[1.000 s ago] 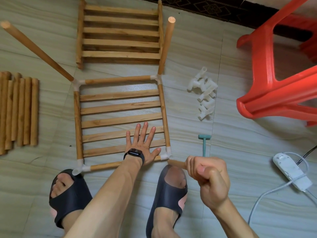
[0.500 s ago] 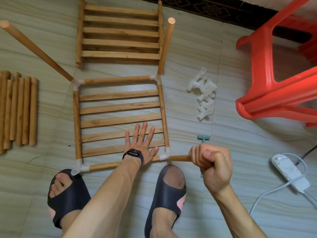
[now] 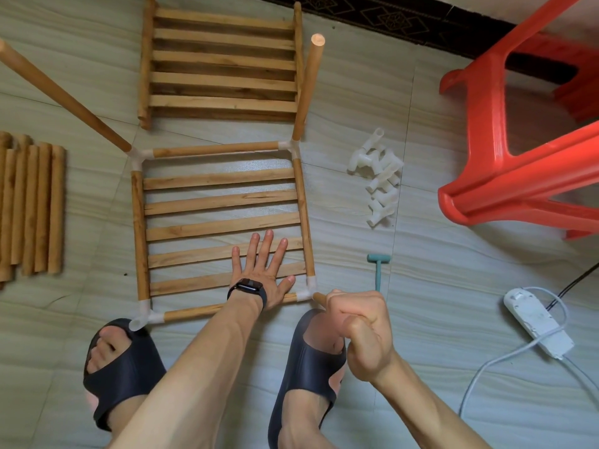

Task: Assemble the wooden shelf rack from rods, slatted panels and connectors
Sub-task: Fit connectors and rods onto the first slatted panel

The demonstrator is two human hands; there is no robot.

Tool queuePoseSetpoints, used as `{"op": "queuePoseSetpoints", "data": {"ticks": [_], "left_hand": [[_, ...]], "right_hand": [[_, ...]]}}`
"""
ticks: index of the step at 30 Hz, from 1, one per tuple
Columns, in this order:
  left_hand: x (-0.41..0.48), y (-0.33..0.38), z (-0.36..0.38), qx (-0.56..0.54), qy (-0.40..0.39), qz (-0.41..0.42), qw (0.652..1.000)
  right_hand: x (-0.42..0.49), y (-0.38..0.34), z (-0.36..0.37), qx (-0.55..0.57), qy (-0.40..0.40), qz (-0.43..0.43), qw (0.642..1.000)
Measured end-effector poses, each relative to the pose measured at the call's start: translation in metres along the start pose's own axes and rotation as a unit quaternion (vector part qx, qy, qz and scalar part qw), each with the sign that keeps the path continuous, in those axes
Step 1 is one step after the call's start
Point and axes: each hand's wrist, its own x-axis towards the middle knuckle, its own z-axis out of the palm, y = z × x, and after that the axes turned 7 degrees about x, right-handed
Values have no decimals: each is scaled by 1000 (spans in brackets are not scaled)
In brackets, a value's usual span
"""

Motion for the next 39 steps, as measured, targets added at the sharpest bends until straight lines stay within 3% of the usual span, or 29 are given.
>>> {"op": "queuePoseSetpoints", "data": {"ticks": [12, 17, 21, 24, 27, 29, 39], "left_hand": [[1, 1, -2, -2, 3, -7, 1000], [2, 0, -1, -5, 3, -3, 1000], [2, -2, -1, -9, 4, 0, 1000], [1, -2, -1, -10, 6, 2, 1000], [1, -2, -1, -5, 5, 1, 1000], [1, -2, 0, -7, 8, 1, 1000], [1, 1, 0, 10, 17, 1, 1000]], "right_hand": [[-11, -1, -11, -48, 7, 1, 999], [1, -32, -20, -136, -35, 89, 986], [11, -61, -19, -252, -83, 240, 934], [10, -77, -8, -339, -117, 280, 890], [8, -84, 4, -507, -149, 279, 802], [11, -90, 10, -549, -163, 312, 758], [17, -86, 20, -583, -211, 298, 725]]}}
